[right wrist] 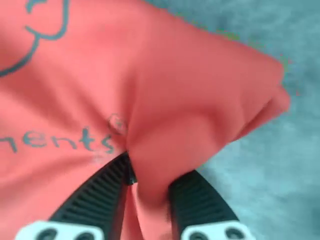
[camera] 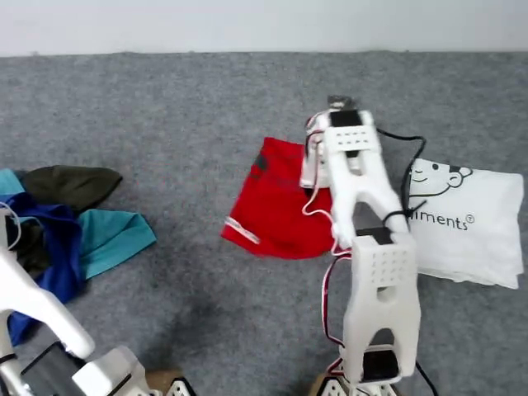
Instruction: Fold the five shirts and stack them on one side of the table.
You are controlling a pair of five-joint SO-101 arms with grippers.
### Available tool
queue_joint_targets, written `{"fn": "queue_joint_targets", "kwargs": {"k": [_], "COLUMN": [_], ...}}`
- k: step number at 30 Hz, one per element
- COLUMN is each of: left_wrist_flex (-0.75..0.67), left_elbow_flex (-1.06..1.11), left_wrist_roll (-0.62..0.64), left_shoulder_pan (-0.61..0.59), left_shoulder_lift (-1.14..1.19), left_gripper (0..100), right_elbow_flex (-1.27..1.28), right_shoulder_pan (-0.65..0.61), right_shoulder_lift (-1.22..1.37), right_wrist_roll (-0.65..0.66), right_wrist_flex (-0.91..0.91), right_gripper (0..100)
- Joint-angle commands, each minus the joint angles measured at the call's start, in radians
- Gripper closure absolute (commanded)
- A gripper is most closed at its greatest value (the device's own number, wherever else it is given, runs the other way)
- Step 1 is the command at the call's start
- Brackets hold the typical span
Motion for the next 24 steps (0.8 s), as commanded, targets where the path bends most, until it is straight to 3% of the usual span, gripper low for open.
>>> {"fn": "queue_joint_targets", "kwargs": {"k": [1, 7, 14, 24], "left_wrist_flex": [-0.015, -0.015, -0.015, -0.015], "left_elbow_flex": [-0.01, -0.007, -0.005, -0.005], "left_wrist_roll": [-0.032, -0.032, -0.032, -0.032], "left_shoulder_pan": [0.008, 0.008, 0.008, 0.008], "left_shoulder_lift": [-0.035, -0.035, -0.035, -0.034], "left_gripper": [98, 98, 98, 98], "right_elbow_flex": [-0.011, -0.011, -0.005, -0.011], "right_shoulder_pan": [0.044, 0.102, 0.222, 0.378], "right_shoulder_lift": [-0.171, -0.323, -0.479, -0.495], "right_wrist_roll": [0.143, 0.379, 0.562, 0.654], "right_wrist_flex": [0.099, 0.231, 0.237, 0.237], "right_gripper": [98.8, 98.8, 98.8, 98.8]}}
